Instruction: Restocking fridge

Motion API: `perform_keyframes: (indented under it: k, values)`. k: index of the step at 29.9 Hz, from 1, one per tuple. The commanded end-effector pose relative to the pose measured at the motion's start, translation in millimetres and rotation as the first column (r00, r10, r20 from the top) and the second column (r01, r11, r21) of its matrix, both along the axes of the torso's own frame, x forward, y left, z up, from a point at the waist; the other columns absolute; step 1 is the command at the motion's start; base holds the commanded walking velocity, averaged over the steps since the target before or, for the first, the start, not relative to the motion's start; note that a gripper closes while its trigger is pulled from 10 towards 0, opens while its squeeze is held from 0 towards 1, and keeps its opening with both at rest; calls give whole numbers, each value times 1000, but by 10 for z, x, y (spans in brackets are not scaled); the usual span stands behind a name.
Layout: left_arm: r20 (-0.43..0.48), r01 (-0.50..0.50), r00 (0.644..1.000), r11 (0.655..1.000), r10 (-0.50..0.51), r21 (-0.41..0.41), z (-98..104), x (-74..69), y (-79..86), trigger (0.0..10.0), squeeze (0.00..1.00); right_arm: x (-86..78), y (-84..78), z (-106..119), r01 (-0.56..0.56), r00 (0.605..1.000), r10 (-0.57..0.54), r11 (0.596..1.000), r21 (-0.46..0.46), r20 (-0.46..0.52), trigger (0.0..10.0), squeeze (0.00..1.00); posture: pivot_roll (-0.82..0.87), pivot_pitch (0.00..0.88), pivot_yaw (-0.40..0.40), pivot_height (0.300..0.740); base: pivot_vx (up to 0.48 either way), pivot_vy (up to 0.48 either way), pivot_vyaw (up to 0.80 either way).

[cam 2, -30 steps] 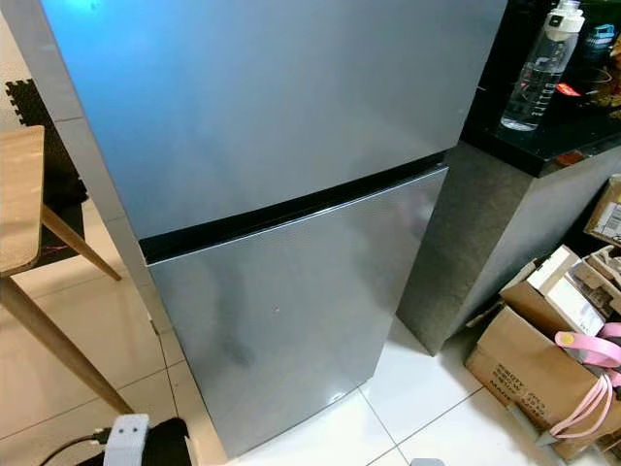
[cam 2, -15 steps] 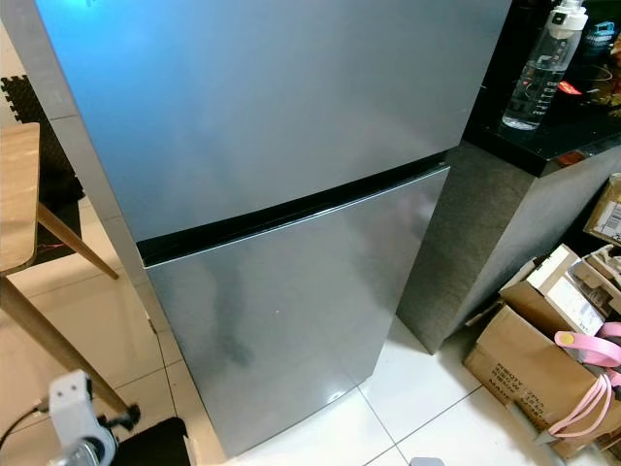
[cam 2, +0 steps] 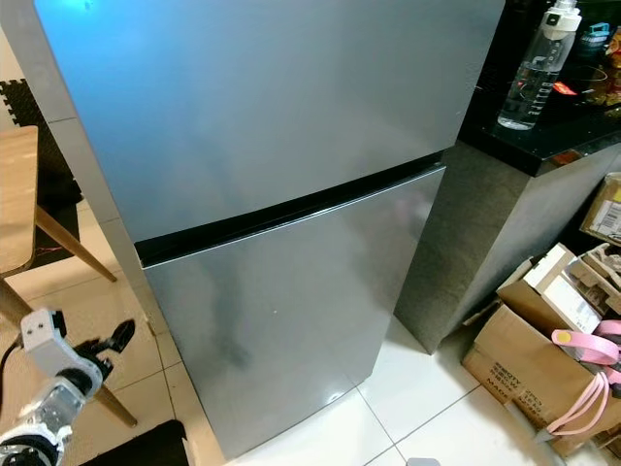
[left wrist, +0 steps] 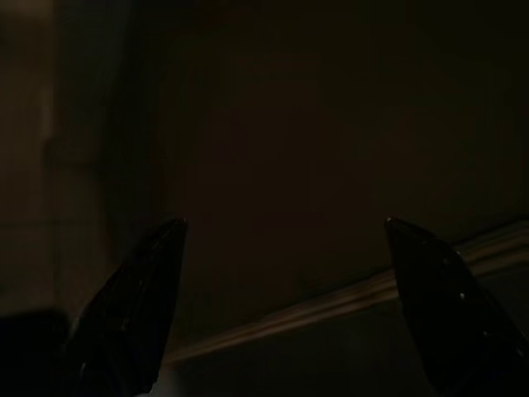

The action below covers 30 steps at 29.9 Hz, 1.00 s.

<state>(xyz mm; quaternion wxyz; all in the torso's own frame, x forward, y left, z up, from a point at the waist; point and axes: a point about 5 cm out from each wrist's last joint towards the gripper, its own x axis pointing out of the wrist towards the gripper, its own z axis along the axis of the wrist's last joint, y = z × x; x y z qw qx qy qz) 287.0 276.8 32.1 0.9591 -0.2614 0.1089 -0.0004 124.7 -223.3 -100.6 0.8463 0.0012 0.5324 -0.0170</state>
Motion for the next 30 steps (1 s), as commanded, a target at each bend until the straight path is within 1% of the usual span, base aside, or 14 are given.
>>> perform_keyframes:
  k: [1,4,7,8,9,11,13,14,15,18,21,24,29,30]
  values:
    - [99,95,991,995,-92,-33,179,49,98,10000,0,-9,-5,-3,-3,1000,3,1000,-6,-6,10000,0,-69,0,4,740,0,0,0]
    - [156,163,976,985,-153,-53,262,79,92,10000,0,-10,-8,-2,-2,1000,2,1000,-6,-6,10000,0,-69,0,4,740,0,0,0]
    - [300,401,877,915,-375,-30,490,125,46,10000,0,-11,-10,-2,-5,1000,5,1000,-5,-7,10000,0,-66,0,2,740,0,0,0]
    - [300,401,877,915,-375,-30,490,125,46,10000,0,-11,-10,-2,-5,1000,5,1000,-5,-7,10000,0,-66,0,2,740,0,0,0]
    - [337,495,819,869,-465,-5,564,122,27,10000,0,-10,-9,-2,-6,1000,6,1000,-4,-7,10000,0,-66,0,3,740,0,0,0]
    - [352,543,784,840,-512,13,603,123,9,10000,0,-9,-8,-2,-6,1000,6,1000,-4,-7,10000,0,-65,0,3,740,0,0,0]
    - [358,564,766,825,-534,24,624,126,-3,10000,0,-9,-8,-1,-6,1000,6,1000,-4,-6,10000,0,-65,0,3,740,0,0,0]
    - [369,597,737,801,-567,39,654,131,-26,10000,0,-8,-7,-1,-6,1000,6,1000,-3,-6,10000,0,-65,0,3,740,0,0,0]
    - [369,597,737,801,-567,39,654,131,-26,10000,0,-8,-7,-1,-6,1000,6,1000,-3,-6,10000,0,-65,0,3,740,0,0,0]
    - [396,691,635,717,-663,92,759,163,-133,10000,0,-4,-4,-1,-9,1000,9,1000,-3,-6,10000,0,-67,0,3,740,0,0,0]
    - [403,707,613,699,-680,104,784,171,-156,10000,0,-4,-4,-1,-10,1000,9,1000,-3,-6,10000,0,-67,0,3,740,0,0,0]
    - [417,755,536,638,-734,154,877,201,-235,10000,0,-2,-9,1,-8,1000,8,1000,-5,-5,10000,0,-69,0,2,740,0,0,0]
    - [415,772,500,609,-760,185,928,234,-294,10000,0,-2,-13,1,-6,1000,6,1000,-6,-5,10000,0,-68,0,2,740,0,0,0]
    - [415,781,481,592,-772,198,948,253,-337,10000,0,-3,-14,1,-5,1000,5,1000,-7,-6,10000,0,-68,0,2,740,0,0,0]
